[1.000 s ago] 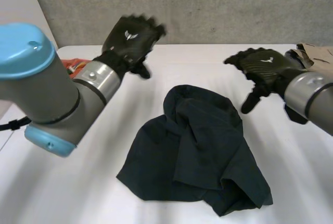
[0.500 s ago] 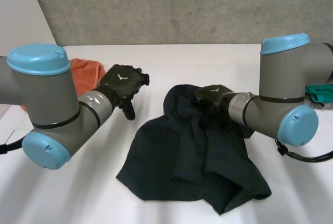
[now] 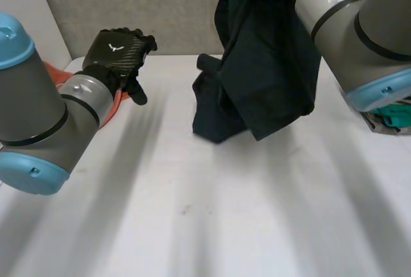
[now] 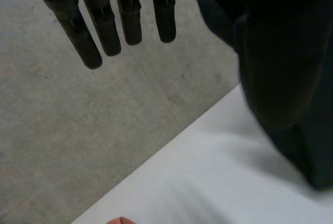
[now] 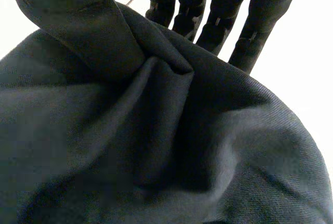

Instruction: Fold the laundry.

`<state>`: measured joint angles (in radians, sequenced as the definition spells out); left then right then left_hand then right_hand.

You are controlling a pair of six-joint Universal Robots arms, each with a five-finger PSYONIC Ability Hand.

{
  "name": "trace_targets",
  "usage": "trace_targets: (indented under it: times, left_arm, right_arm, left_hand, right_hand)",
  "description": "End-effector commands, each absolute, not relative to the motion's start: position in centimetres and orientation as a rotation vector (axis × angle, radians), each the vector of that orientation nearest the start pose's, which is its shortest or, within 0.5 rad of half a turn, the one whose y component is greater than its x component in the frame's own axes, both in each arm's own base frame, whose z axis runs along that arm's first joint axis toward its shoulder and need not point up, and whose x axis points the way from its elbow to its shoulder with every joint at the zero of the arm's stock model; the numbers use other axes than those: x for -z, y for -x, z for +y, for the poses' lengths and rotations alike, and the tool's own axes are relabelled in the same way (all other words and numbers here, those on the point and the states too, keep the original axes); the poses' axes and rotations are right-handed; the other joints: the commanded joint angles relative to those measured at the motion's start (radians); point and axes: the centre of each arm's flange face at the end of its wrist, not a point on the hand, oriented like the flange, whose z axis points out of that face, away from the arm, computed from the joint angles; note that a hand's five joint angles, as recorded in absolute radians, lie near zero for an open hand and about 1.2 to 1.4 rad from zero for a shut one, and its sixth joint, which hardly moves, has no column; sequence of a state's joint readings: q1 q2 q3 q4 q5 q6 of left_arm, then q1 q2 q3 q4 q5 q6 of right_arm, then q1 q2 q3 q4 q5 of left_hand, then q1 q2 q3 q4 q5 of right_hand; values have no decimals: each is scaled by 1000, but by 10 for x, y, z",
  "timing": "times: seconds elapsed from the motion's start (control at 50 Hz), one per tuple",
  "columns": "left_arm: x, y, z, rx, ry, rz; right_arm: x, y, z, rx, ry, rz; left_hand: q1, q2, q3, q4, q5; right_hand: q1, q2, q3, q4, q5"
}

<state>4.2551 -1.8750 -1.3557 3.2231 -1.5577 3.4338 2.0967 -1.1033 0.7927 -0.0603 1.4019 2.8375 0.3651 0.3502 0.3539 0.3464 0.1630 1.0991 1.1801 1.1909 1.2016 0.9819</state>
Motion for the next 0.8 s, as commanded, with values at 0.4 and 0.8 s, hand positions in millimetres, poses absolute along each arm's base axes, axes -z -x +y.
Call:
trace_targets:
  times: [0.4,0.8]
  left_arm:
    - [-245,291,-214,2216,-666,2664]
    - [-212,283,-192,1873,-649,2811]
  right_arm:
    - [-289,-377,-214,1859,1080,1817]
    - [-290,-297,-300,2041,1572,1757]
  left_hand:
    - [-102,-87,-90,-83,-74]
    - [-34,-19,-23,-15,-7]
  right_hand:
    - [-651,-732,-743,-754,-709]
    - [-925,-1006,-1016,-1027,-982]
